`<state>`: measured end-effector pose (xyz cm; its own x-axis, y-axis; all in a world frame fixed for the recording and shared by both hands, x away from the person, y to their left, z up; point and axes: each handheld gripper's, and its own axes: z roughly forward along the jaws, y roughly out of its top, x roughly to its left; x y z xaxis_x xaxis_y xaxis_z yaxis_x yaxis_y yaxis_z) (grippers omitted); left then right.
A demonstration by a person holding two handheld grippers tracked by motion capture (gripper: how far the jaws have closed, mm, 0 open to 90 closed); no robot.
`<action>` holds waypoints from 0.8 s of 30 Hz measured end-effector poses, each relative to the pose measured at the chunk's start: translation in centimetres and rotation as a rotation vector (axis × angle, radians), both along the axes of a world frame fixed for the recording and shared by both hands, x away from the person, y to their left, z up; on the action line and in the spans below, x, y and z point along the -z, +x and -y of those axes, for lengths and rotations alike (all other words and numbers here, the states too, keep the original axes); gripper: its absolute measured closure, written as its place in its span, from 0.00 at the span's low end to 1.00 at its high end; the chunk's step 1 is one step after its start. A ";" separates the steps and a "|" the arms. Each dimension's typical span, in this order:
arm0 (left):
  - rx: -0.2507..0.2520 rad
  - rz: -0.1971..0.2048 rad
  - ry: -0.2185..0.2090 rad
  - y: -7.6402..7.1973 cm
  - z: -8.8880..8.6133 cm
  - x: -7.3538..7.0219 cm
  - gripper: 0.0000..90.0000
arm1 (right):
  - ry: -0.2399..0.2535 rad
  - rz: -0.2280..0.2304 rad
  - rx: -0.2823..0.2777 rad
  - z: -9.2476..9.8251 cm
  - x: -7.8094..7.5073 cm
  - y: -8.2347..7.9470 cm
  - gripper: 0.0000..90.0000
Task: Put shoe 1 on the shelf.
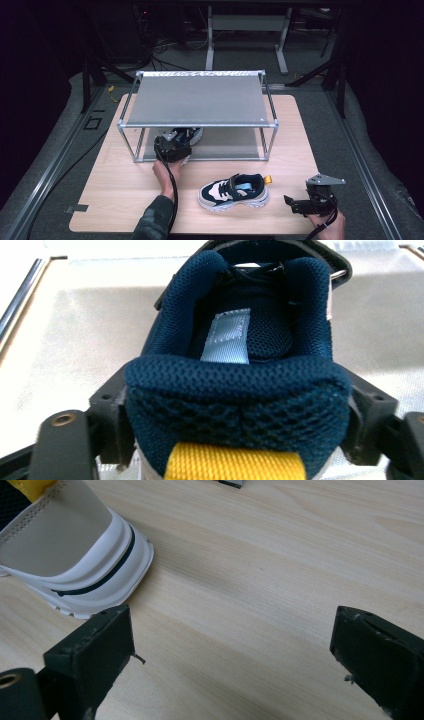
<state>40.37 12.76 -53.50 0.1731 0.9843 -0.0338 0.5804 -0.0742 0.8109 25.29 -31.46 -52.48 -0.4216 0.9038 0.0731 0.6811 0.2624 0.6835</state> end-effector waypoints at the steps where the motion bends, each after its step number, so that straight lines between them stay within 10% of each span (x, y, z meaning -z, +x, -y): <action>1: 0.020 -0.006 -0.001 0.1 0.0 0.0 0.22 | 0.000 0.000 0.000 0.0 0.0 0.0 0.04; 10: 0.092 0.035 -0.022 -2.5 -0.9 -1.2 0.11 | 0.004 -0.004 -0.010 0.0 0.0 -0.1 0.04; 24: 0.141 0.058 -0.051 -5.9 -3.1 0.2 0.41 | 0.009 0.008 -0.021 -0.3 -0.3 -0.1 0.05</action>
<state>34.47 15.84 -53.74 0.3122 0.9475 -0.0693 0.5193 -0.1091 0.8476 25.22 -31.16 -52.21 -0.4412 0.8940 0.0779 0.6697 0.2702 0.6917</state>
